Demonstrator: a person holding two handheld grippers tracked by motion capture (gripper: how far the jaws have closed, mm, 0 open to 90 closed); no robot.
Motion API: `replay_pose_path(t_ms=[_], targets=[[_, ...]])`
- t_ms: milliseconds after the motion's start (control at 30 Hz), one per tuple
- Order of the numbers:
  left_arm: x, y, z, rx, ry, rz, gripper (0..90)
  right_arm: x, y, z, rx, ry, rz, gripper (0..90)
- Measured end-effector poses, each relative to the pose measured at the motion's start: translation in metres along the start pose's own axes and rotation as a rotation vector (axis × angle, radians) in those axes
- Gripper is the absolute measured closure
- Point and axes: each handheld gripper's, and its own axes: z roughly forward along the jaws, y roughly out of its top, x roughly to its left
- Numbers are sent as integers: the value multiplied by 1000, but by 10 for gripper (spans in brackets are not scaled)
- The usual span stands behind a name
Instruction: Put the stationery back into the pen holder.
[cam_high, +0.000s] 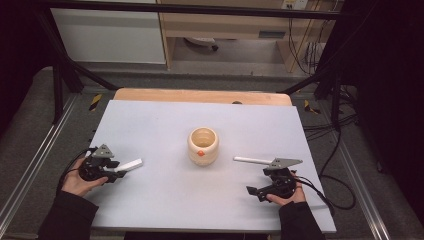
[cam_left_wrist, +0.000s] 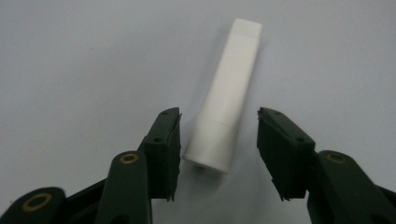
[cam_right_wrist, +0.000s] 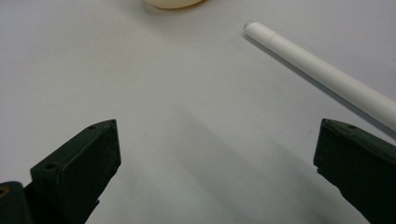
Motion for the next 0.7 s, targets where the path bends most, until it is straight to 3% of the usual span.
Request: replay_pose_path(t_ms=[500,700], targets=[[-1,3,4,45,5,36,613,0,0,0,3,7,-3,13],[-2,6,5,61,-3,24,655,-1,1,0,2,6,-2,13]])
